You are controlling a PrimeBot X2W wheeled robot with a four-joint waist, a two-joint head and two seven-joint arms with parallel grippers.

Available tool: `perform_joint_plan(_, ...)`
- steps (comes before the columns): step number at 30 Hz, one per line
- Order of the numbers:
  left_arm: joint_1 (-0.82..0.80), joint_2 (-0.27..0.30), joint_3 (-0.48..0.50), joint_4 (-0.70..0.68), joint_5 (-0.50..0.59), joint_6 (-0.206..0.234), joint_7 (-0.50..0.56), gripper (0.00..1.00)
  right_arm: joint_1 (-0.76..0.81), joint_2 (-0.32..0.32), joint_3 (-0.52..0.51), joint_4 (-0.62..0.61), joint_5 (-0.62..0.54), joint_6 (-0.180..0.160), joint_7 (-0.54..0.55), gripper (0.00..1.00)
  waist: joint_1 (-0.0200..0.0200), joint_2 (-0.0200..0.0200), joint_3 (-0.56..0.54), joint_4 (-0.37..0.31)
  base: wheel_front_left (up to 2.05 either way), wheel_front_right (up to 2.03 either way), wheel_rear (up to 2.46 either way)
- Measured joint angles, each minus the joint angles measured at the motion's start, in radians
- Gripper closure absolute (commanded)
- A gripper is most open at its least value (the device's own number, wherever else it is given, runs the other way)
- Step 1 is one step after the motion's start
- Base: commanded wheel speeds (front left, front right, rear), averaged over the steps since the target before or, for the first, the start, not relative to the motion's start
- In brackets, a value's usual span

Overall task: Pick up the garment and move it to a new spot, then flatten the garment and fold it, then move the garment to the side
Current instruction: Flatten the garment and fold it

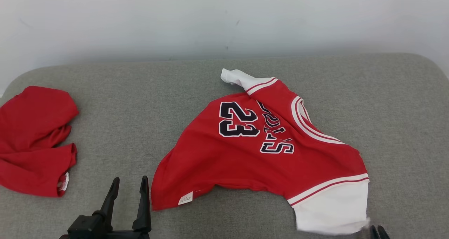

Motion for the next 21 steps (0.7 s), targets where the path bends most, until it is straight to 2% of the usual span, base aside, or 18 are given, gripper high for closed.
perform_joint_plan(1,0.0,0.0,0.0,0.001,0.0,-0.001,0.0,0.0,0.011,0.002,-0.002,-0.002,0.0,0.0,0.0,0.0,0.0,0.0,0.001,-0.004,0.0,0.0,0.0)
perform_joint_plan(14,-0.002,0.0,0.017,0.007,0.008,-0.01,0.0,0.0,-0.023,0.006,-0.032,-0.146,-0.026,0.0,0.0,0.0,0.0,0.0,-0.016,-0.018,0.0,0.0,0.0)
perform_joint_plan(21,0.015,0.0,0.033,0.008,0.028,-0.018,0.0,0.0,-0.06,0.011,-0.007,-0.165,-0.065,0.0,0.0,0.0,0.0,0.0,-0.047,-0.004,0.0,0.0,0.0)
